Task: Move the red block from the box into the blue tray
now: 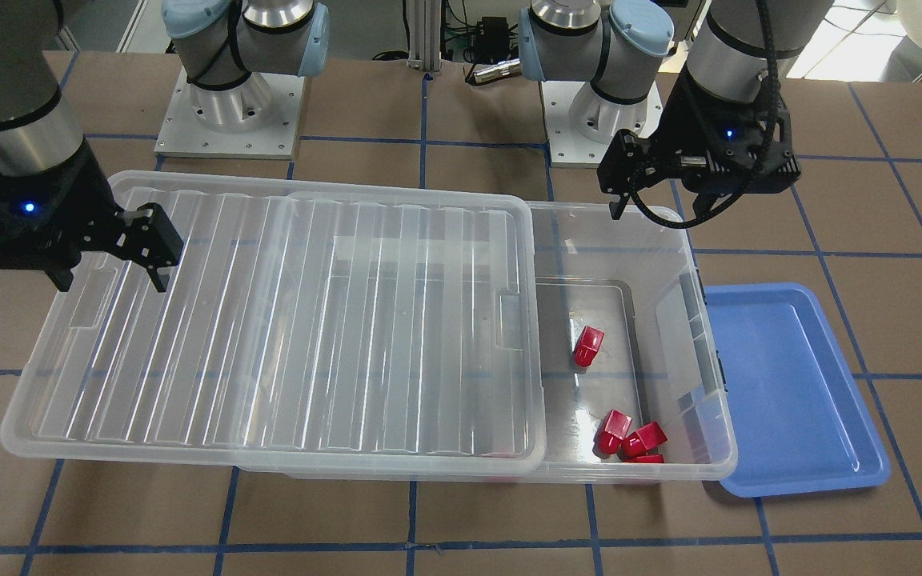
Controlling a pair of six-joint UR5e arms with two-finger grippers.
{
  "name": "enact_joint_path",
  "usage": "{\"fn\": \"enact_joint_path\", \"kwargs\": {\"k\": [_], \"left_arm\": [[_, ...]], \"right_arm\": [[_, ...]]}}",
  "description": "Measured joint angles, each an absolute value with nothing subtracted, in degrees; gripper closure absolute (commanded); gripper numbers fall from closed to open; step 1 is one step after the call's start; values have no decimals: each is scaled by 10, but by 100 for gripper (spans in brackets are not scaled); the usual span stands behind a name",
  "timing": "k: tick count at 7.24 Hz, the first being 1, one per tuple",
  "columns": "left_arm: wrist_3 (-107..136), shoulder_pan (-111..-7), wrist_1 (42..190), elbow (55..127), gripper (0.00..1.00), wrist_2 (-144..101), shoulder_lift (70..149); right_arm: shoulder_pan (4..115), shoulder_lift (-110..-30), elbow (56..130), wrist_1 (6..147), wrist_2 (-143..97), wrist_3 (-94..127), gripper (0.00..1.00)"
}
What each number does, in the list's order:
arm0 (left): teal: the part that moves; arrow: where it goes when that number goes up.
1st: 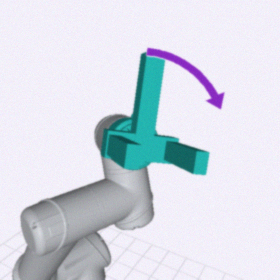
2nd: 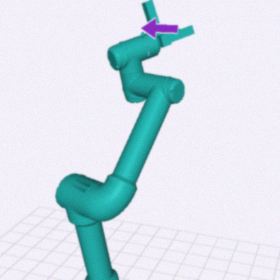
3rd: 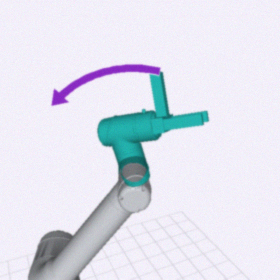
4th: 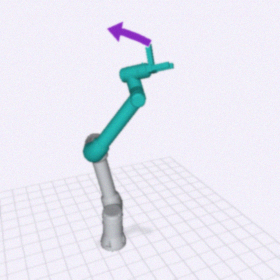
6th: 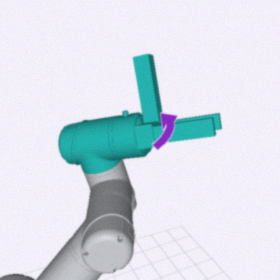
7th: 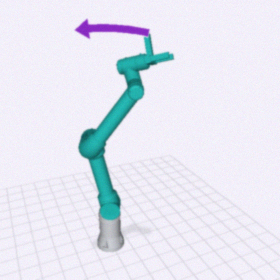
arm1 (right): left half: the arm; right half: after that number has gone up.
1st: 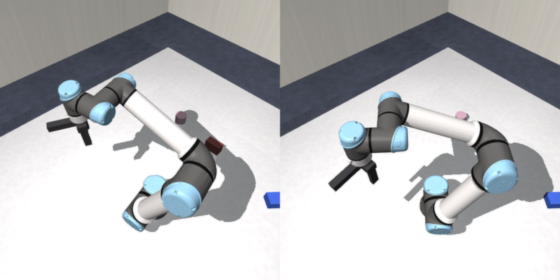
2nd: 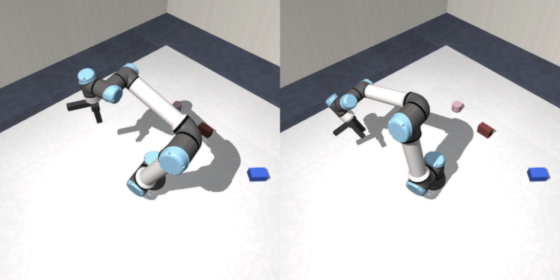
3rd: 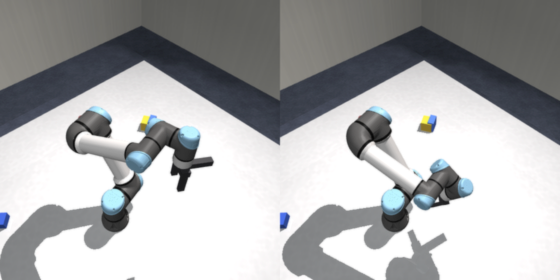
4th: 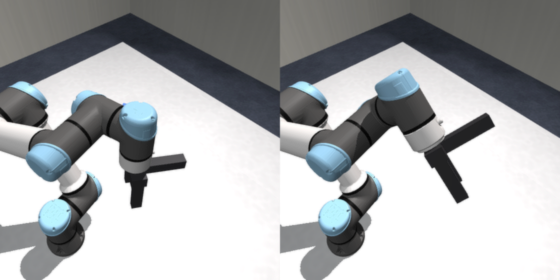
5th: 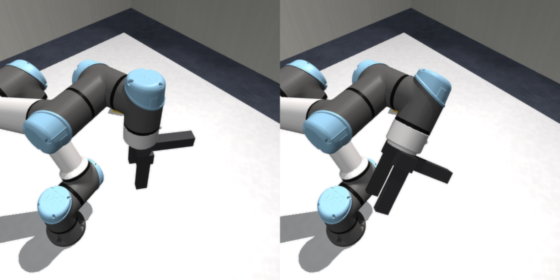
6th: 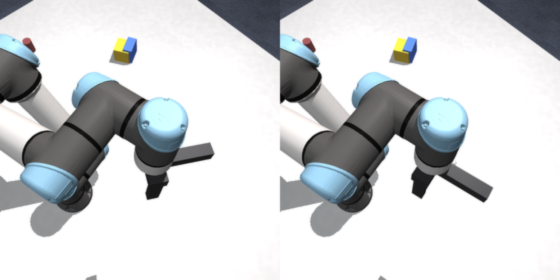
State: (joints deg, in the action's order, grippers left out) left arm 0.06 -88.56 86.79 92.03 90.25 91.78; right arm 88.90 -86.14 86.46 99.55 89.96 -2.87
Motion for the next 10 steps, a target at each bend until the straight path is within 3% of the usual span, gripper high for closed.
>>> {"fn": "enact_joint_path", "kwargs": {"k": [4,10], "left_arm": [[18,-887,746,1042,0,901,961],[80,-886,650,1101,0,887,1023]], "right_arm": [[915,-866,835,915,899,18,0],[910,-866,835,911,902,13,0]]}}
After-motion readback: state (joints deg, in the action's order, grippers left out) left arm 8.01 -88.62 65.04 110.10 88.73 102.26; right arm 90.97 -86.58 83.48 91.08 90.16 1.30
